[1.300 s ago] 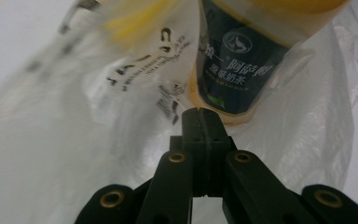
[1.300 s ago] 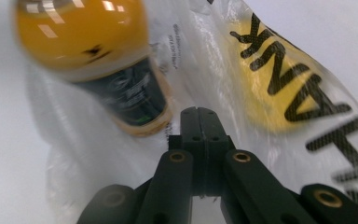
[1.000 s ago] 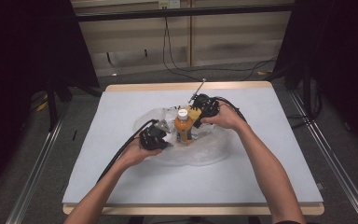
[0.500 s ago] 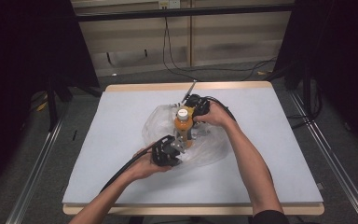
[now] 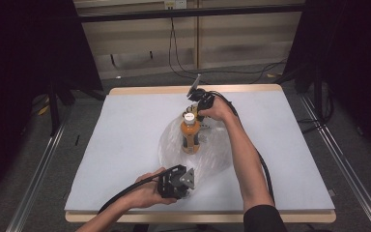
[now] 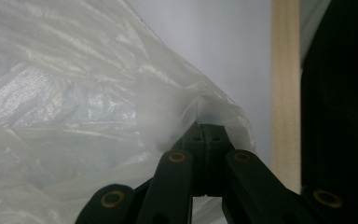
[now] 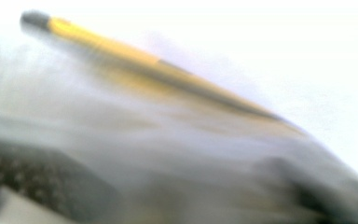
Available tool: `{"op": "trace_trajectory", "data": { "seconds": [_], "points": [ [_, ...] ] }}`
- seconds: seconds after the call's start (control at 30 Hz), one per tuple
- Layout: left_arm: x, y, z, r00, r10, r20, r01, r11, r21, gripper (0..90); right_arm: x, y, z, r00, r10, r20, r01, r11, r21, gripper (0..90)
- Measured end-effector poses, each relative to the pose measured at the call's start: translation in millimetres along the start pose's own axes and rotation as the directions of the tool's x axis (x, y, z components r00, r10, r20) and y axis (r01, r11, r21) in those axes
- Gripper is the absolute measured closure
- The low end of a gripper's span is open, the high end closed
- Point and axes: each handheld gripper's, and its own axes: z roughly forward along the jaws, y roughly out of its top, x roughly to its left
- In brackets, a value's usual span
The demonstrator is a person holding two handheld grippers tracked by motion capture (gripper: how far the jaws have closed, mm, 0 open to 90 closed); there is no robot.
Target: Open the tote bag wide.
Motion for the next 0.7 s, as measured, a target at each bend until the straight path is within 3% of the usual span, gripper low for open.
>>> {"op": "trace_trajectory", "data": {
  "seconds": [0.1,0.13,0.17,0.2,0.33,0.4,0.47,0.53,0.57,0.6,0.7],
  "points": [
    [-4.0,-1.8,0.5,0.9994,-0.032,0.014,0.032,0.9993,-0.022,90.0,-6.1,1.5,-0.5,0.9959,0.003,0.091,-0.005,1.0,0.02,90.0],
    [-5.3,-1.7,-0.1,0.9997,-0.016,0.019,0.016,0.9998,-0.015,90.0,-6.8,1.5,-0.2,0.9949,0.002,0.101,-0.004,1.0,0.02,90.0],
    [-5.9,-1.7,-1.4,0.9999,0.008,0.013,-0.008,1.0,0.005,90.0,-8.2,1.6,-0.5,0.9949,-0.002,0.101,0.0,1.0,0.019,90.0],
    [-9.6,-2.1,-0.4,0.9998,-0.016,0.01,0.017,0.9998,-0.014,90.0,-9.7,1.1,-0.2,0.9946,0.0,0.104,-0.001,1.0,0.012,90.0],
    [-15.0,-2.8,-1.0,0.9996,0.007,0.029,-0.006,0.9999,-0.013,90.0,-16.2,-0.5,-0.6,0.9929,0.041,0.112,-0.04,0.999,-0.009,90.0],
    [-16.9,-4.0,-1.0,0.9996,-0.01,0.028,0.01,0.9998,-0.017,90.0,-17.8,-0.5,-0.1,0.9923,0.051,0.113,-0.049,0.999,-0.017,90.0],
    [-16.5,-4.9,-1.0,0.9996,-0.015,0.025,0.015,0.9995,-0.028,90.0,-18.3,0.9,0.6,0.9859,0.056,0.157,-0.054,0.998,-0.018,90.0],
    [-14.3,-5.4,-1.1,0.9993,0.005,0.036,-0.004,0.9995,-0.031,90.0,-19.3,2.2,0.8,0.9854,0.066,0.157,-0.064,0.998,-0.022,90.0],
    [-15.3,-6.1,-1.4,0.999,-0.017,0.042,0.018,0.9994,-0.028,90.0,-21.0,1.7,1.2,0.9806,0.061,0.186,-0.057,0.998,-0.029,90.0],
    [-15.3,-6.5,-1.5,0.999,-0.012,0.043,0.013,0.9995,-0.03,90.0,-22.3,1.6,1.4,0.9782,0.073,0.194,-0.068,0.997,-0.032,90.0],
    [-16.8,-7.3,-1.4,0.9993,-0.018,0.033,0.019,0.9991,-0.039,90.0,-27.1,-0.5,0.7,0.9795,0.093,0.179,-0.085,0.995,-0.05,90.0]
  ]
}}
